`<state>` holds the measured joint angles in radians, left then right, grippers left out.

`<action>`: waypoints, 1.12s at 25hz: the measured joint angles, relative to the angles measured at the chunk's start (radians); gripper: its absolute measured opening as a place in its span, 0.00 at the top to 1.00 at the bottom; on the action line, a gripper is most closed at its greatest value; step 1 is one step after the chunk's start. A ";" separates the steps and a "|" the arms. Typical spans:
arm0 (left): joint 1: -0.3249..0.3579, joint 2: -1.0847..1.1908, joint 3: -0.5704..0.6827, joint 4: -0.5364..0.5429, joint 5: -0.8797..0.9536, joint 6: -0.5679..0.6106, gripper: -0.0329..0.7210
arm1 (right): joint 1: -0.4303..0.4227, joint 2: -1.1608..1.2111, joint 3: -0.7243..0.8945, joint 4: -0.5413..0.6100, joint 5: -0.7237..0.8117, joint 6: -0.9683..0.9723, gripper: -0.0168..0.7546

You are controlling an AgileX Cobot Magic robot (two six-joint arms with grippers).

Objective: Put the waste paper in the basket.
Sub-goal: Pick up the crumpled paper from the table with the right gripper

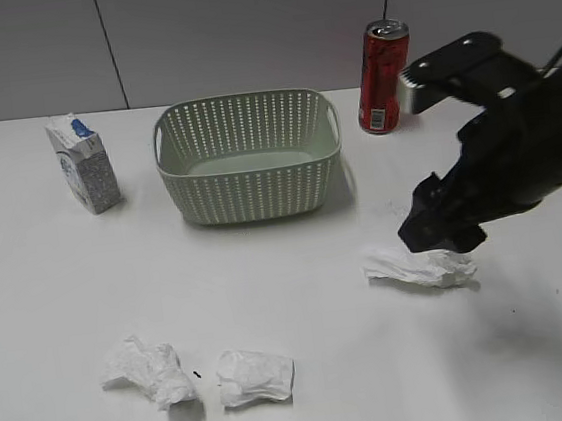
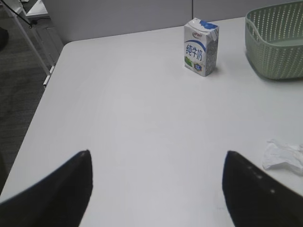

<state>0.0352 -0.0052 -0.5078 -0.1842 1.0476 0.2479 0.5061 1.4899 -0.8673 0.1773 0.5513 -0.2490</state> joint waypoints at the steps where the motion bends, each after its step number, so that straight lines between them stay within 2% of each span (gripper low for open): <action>1: 0.000 0.000 0.000 0.000 0.000 0.000 0.12 | 0.013 0.041 -0.017 -0.035 0.000 0.024 0.22; 7: 0.000 0.000 0.000 0.000 0.000 0.000 0.12 | 0.030 0.235 -0.114 -0.156 -0.002 0.119 0.22; 19: 0.000 0.000 0.000 0.001 0.000 0.000 0.17 | 0.030 0.432 -0.125 -0.200 -0.053 0.148 0.22; 22: 0.000 0.000 0.000 0.001 0.000 0.000 0.17 | 0.030 0.432 -0.125 -0.210 -0.076 0.148 0.28; 28: 0.000 0.000 0.000 0.001 0.000 0.000 0.18 | 0.030 0.437 -0.125 -0.211 -0.125 0.149 0.47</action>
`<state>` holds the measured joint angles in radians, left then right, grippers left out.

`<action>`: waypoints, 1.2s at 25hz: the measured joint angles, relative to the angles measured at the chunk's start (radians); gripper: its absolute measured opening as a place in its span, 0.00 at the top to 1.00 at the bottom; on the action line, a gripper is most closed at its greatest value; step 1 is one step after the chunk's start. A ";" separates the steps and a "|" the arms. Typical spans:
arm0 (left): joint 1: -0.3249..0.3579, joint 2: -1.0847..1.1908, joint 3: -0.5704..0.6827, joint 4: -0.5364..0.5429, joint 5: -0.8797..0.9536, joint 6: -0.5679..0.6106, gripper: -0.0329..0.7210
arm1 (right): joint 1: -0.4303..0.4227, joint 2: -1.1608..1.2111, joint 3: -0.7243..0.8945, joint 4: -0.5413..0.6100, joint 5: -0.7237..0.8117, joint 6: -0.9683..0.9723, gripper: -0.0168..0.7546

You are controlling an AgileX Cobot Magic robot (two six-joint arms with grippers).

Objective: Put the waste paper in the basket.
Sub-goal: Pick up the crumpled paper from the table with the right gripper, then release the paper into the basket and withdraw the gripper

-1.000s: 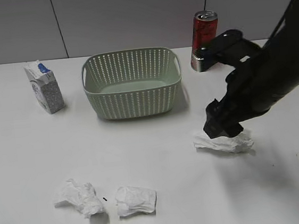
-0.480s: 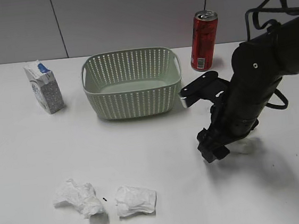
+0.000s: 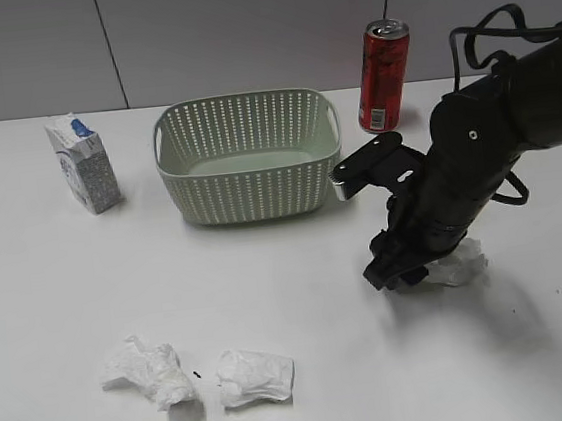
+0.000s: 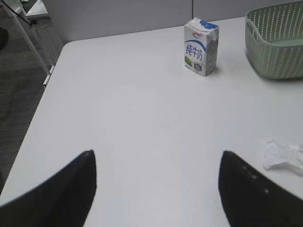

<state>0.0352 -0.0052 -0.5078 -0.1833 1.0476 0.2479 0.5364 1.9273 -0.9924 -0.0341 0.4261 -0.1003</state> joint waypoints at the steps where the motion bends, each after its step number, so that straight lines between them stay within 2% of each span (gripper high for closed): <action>1: 0.000 0.000 0.000 0.000 0.000 0.000 0.18 | 0.000 0.001 0.000 -0.001 -0.004 0.001 0.50; 4: 0.000 0.000 0.000 0.000 0.000 0.000 0.18 | 0.000 0.002 0.000 -0.002 -0.006 0.002 0.58; 12: 0.000 0.000 0.000 0.000 0.000 0.000 0.18 | 0.002 0.038 -0.014 -0.001 0.015 0.011 0.61; 15: 0.000 0.000 0.000 0.000 0.000 0.000 0.18 | 0.005 0.038 -0.014 0.011 0.015 0.012 0.75; 17: 0.000 0.000 0.000 0.000 0.000 0.000 0.18 | 0.006 0.035 -0.014 0.025 0.014 0.012 0.91; 19: 0.000 0.000 0.000 0.000 0.000 0.000 0.18 | 0.007 0.027 -0.020 0.034 0.021 0.012 0.97; 26: 0.000 0.000 0.000 0.000 0.000 0.000 0.18 | 0.030 -0.114 -0.169 0.054 0.040 0.013 0.99; 30: 0.000 0.000 0.000 0.000 0.000 0.000 0.18 | 0.045 -0.146 -0.315 0.062 -0.025 0.013 0.99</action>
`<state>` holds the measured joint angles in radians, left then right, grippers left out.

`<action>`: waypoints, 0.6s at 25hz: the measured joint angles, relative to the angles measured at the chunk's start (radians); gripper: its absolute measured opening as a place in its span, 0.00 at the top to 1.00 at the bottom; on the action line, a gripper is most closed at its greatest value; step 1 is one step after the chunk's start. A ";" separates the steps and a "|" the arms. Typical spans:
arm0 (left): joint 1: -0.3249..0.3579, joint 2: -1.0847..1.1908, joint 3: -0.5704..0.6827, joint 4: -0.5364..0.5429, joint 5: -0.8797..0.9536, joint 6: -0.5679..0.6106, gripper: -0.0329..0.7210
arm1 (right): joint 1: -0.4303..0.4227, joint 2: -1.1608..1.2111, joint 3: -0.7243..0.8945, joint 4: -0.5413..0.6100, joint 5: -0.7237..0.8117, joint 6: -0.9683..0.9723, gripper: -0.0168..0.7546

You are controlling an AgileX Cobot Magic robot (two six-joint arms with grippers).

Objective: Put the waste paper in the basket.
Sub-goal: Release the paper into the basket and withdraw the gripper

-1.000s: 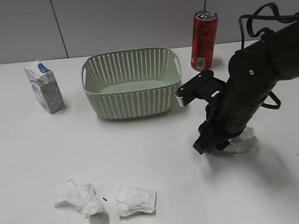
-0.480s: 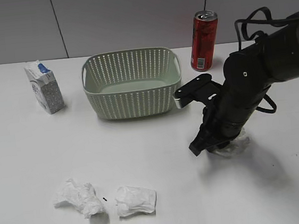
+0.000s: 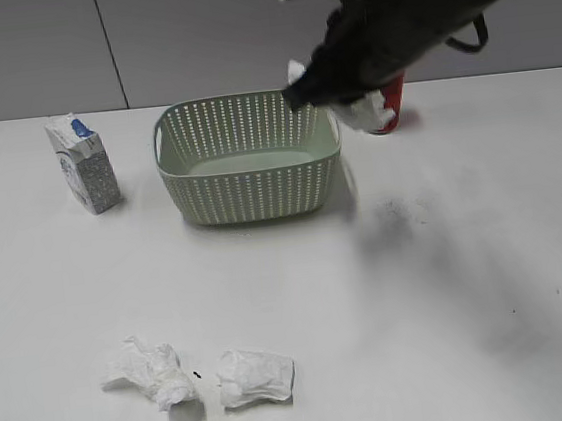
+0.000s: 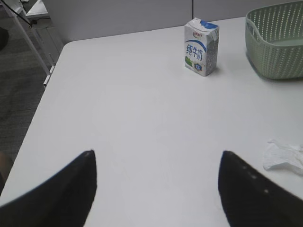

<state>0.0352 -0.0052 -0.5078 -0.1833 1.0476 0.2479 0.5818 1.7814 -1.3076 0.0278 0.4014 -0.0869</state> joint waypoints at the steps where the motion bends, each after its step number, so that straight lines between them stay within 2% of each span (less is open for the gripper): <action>1: 0.000 0.000 0.000 0.000 0.000 0.000 0.18 | 0.001 0.001 -0.029 0.005 -0.040 0.000 0.99; 8: 0.000 0.000 0.000 0.001 0.000 0.000 0.18 | 0.007 0.085 -0.108 0.051 -0.310 0.000 0.99; 13: 0.000 0.000 0.000 0.001 0.000 0.000 0.18 | 0.020 0.213 -0.108 0.055 -0.401 0.000 0.99; 15: 0.000 0.000 0.000 0.002 0.000 0.000 0.18 | 0.021 0.257 -0.108 0.055 -0.422 0.000 0.96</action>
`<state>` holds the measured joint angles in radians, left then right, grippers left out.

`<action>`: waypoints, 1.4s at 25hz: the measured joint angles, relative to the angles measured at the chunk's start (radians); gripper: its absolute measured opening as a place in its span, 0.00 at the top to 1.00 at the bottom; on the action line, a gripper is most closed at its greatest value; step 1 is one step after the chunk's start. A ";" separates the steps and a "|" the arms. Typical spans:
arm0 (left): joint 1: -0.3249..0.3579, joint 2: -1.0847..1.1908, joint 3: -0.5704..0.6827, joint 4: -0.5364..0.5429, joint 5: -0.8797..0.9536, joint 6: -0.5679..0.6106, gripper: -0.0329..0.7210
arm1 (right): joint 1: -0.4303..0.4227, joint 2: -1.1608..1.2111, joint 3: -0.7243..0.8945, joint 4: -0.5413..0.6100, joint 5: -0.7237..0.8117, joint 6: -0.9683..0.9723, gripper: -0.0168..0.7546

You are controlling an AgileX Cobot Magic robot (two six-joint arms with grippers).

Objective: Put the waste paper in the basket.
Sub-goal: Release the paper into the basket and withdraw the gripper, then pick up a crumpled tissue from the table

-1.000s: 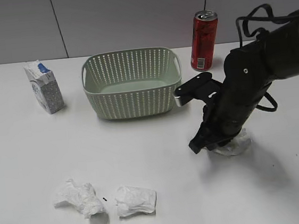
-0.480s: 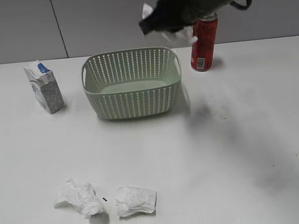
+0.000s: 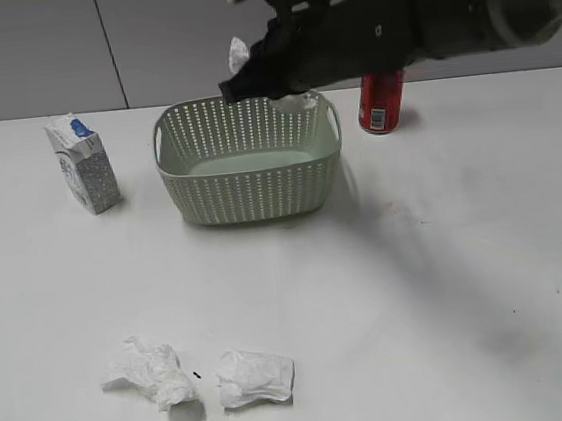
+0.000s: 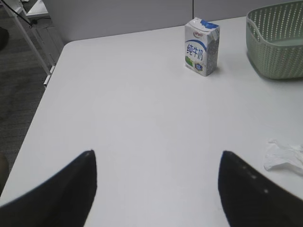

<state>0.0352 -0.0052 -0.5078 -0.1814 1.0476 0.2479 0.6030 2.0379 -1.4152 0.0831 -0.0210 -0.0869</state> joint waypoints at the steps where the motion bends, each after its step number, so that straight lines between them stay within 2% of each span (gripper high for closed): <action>1: 0.000 0.000 0.000 0.000 0.000 0.000 0.18 | 0.000 0.021 0.000 0.000 -0.001 0.000 0.92; 3: 0.000 0.000 0.000 0.000 0.000 0.000 0.18 | 0.000 0.050 0.000 0.000 0.000 0.000 0.76; 7: 0.000 0.000 0.000 0.000 0.000 0.000 0.18 | 0.000 0.063 0.000 0.000 -0.001 0.000 0.33; 9: 0.000 0.000 0.000 0.001 0.000 0.000 0.18 | 0.000 0.062 0.000 0.000 0.001 0.000 0.21; 10: 0.000 0.000 0.000 0.001 0.000 0.000 0.18 | 0.000 0.058 0.000 0.000 0.008 0.000 0.19; 15: 0.000 0.000 0.000 0.001 0.000 0.000 0.18 | 0.000 -0.008 0.000 0.001 0.079 0.000 0.21; 18: 0.000 0.000 0.000 0.001 0.000 0.000 0.18 | 0.000 -0.067 0.000 0.001 0.180 0.000 0.22; 22: 0.000 0.000 0.000 0.001 0.000 0.000 0.18 | 0.000 -0.150 0.000 -0.012 0.445 0.000 0.22; 28: 0.000 0.003 -0.004 0.010 -0.008 0.000 0.18 | -0.017 -0.200 0.000 -0.121 0.899 0.000 0.22; 31: -0.002 0.042 -0.016 0.005 -0.022 0.000 0.19 | -0.073 -0.217 0.004 -0.121 1.029 0.000 0.22; 35: -0.026 0.111 -0.025 -0.045 -0.039 0.000 0.19 | -0.215 -0.282 0.041 -0.121 1.053 0.004 0.22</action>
<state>0.0090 0.1059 -0.5332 -0.2266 1.0084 0.2479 0.3878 1.7556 -1.3744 -0.0378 1.0318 -0.0828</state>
